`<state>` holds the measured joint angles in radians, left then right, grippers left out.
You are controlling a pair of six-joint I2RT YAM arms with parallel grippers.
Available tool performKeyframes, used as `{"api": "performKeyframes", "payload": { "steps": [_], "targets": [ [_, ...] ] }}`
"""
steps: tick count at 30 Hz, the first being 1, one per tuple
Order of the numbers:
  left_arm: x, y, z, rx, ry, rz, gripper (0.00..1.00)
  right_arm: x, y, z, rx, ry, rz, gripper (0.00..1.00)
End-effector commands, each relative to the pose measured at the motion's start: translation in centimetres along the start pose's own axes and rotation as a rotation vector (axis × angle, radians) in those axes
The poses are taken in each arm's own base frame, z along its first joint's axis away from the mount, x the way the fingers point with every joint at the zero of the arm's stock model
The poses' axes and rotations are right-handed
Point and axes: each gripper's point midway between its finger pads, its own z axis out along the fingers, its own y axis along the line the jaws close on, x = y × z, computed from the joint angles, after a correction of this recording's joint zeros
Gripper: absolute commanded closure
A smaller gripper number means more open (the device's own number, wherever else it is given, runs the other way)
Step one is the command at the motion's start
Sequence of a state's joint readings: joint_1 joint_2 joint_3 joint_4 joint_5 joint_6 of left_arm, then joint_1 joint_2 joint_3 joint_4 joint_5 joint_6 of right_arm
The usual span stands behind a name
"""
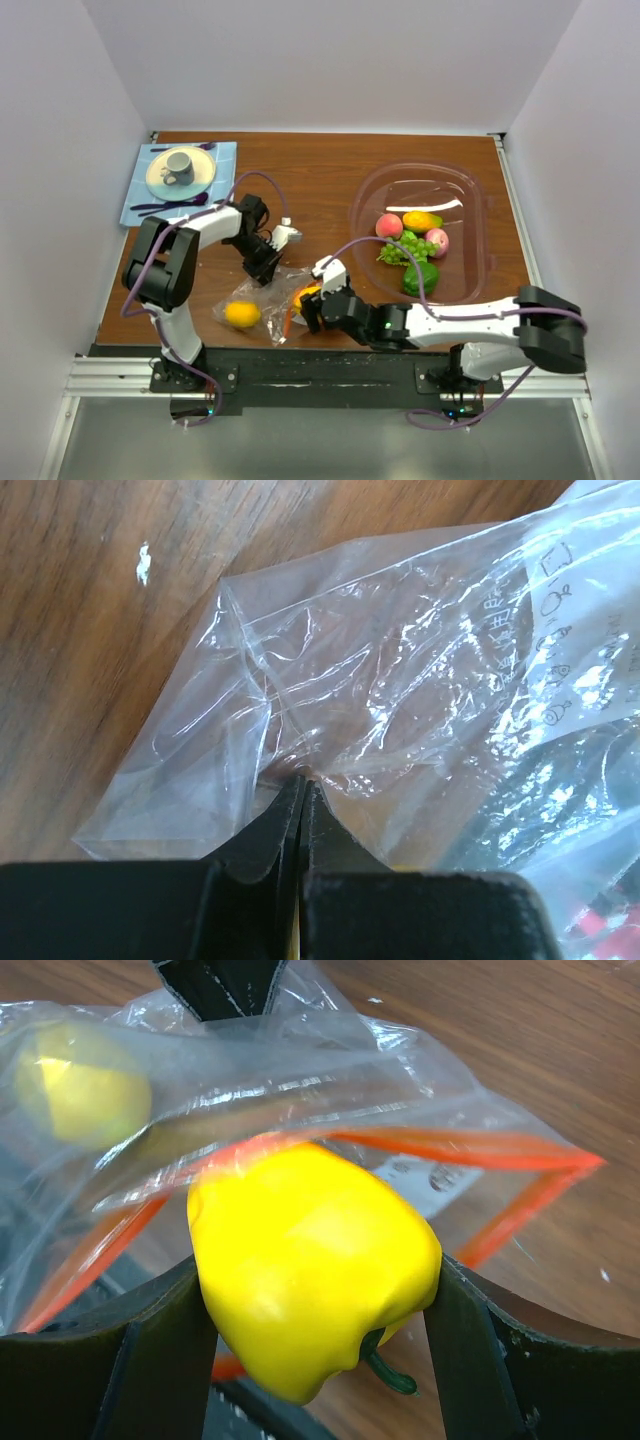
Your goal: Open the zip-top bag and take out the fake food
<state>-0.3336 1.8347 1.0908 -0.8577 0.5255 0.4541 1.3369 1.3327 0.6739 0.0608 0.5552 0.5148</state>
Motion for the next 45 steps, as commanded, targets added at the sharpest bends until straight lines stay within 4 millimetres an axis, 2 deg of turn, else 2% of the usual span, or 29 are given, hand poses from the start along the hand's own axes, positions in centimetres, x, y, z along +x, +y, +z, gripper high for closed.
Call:
{"api": "performKeyframes", "payload": {
  "steps": [1, 2, 3, 5, 6, 8, 9, 12, 14, 15, 16, 17, 18, 19, 20, 21, 23, 24, 26, 27, 30, 31, 32, 33, 34, 36, 37, 40, 45],
  "targets": [
    [0.3, 4.0, 0.0, -0.166, 0.006, 0.018, 1.0, -1.8, -2.5, -3.9, 0.036, -0.025, 0.041, 0.98],
    [-0.1, 4.1, -0.3, -0.173, -0.005, 0.008, 1.0, -2.9, -3.6, -4.7, 0.082, -0.059, 0.047, 0.98],
    [-0.9, 4.2, -0.9, -0.184, -0.025, 0.007, 1.0, -2.8, -5.5, -5.6, 0.153, -0.049, 0.027, 0.99],
    [-2.1, 3.9, -2.0, -0.188, -0.057, 0.007, 1.0, -5.5, -9.0, -7.6, 0.309, -0.153, 0.069, 1.0],
    [-3.4, 3.9, -3.1, -0.201, -0.085, 0.017, 1.0, -5.2, -11.3, -8.4, 0.397, -0.147, 0.09, 1.0],
    [-5.2, 3.4, -4.9, -0.211, -0.139, 0.031, 1.0, -6.2, -14.9, -9.9, 0.527, -0.201, 0.15, 1.0],
    [-6.5, 3.0, -6.2, -0.218, -0.172, 0.043, 0.99, -6.1, -15.9, -10.2, 0.565, -0.201, 0.165, 1.0],
    [-8.5, 1.4, -9.0, -0.202, -0.233, 0.066, 0.84, -6.5, -18.6, -10.9, 0.671, -0.224, 0.201, 1.0],
    [-8.9, 0.7, -10.4, -0.2, -0.255, 0.082, 0.74, -7.2, -19.2, -11.1, 0.713, -0.233, 0.214, 0.98],
    [-8.6, 0.3, -11.0, -0.197, -0.248, 0.083, 0.71, -6.8, -20.0, -10.9, 0.759, -0.206, 0.204, 0.9],
    [-8.3, 0.2, -11.8, -0.205, -0.254, 0.088, 0.67, -6.9, -20.3, -10.6, 0.781, -0.193, 0.2, 0.69],
    [-7.9, 0.4, -12.2, -0.216, -0.246, 0.111, 0.66, -7.6, -20.8, -10.6, 0.811, -0.19, 0.215, 0.56],
    [-6.6, 0.2, -12.3, -0.206, -0.218, 0.103, 0.66, -6.8, -21.2, -10.1, 0.852, -0.136, 0.183, 0.4],
    [-5.5, 0.7, -13.2, -0.22, -0.223, 0.095, 0.65, -6.9, -21.4, -10.0, 0.873, -0.124, 0.18, 0.09],
    [-4.4, 1.1, -13.5, -0.225, -0.208, 0.127, 0.65, -7.8, -21.3, -10.0, 0.885, -0.125, 0.185, 0.01],
    [-2.3, 1.0, -13.1, -0.2, -0.164, 0.109, 0.65, -7.7, -21.4, -9.9, 0.903, -0.103, 0.164, 0.01],
    [0.7, 2.2, -13.7, -0.195, -0.131, 0.119, 0.66, -8.2, -21.1, -9.3, 0.908, -0.088, 0.134, 0.01],
    [3.0, 1.8, -12.9, -0.153, -0.079, 0.094, 0.66, -8.5, -21.0, -9.1, 0.899, -0.09, 0.125, 0.01],
    [5.5, 2.3, -12.9, -0.165, -0.03, 0.108, 0.67, -9.0, -20.7, -9.0, 0.869, -0.103, 0.122, 0.01],
    [7.1, 2.1, -11.9, -0.148, 0.009, 0.103, 0.67, -9.5, -20.4, -8.7, 0.843, -0.12, 0.117, 0.01],
    [9.6, 1.7, -10.5, -0.132, 0.077, 0.125, 0.68, -11.1, -18.3, -7.9, 0.682, -0.157, 0.109, 0.01],
    [10.1, 1.7, -10.0, -0.119, 0.095, 0.115, 0.68, -11.4, -17.3, -7.5, 0.619, -0.17, 0.101, 0.08],
    [10.4, 1.9, -9.6, -0.118, 0.108, 0.102, 0.69, -10.7, -15.4, -7.0, 0.507, -0.163, 0.082, 0.12],
    [10.8, 1.9, -9.0, -0.107, 0.118, 0.091, 0.69, -11.5, -14.1, -6.6, 0.447, -0.202, 0.068, 0.18],
    [11.0, 2.1, -8.5, -0.093, 0.127, 0.079, 0.7, -11.3, -13.2, -6.4, 0.409, -0.202, 0.053, 0.32],
    [11.1, 2.3, -7.8, -0.085, 0.126, 0.065, 0.71, -10.1, -10.3, -5.6, 0.318, -0.178, -0.002, 0.48],
    [11.1, 2.3, -7.3, -0.076, 0.131, 0.062, 0.71, -9.6, -9.2, -5.2, 0.286, -0.166, -0.021, 0.63],
    [10.6, 2.7, -6.3, -0.078, 0.132, 0.058, 0.72, -7.4, -5.0, -3.8, 0.148, -0.128, -0.082, 0.83],
    [8.3, 2.6, -6.1, -0.068, 0.102, 0.078, 0.73, -4.0, -1.0, -1.7, 0.027, -0.065, -0.087, 0.88]
  ]
}}
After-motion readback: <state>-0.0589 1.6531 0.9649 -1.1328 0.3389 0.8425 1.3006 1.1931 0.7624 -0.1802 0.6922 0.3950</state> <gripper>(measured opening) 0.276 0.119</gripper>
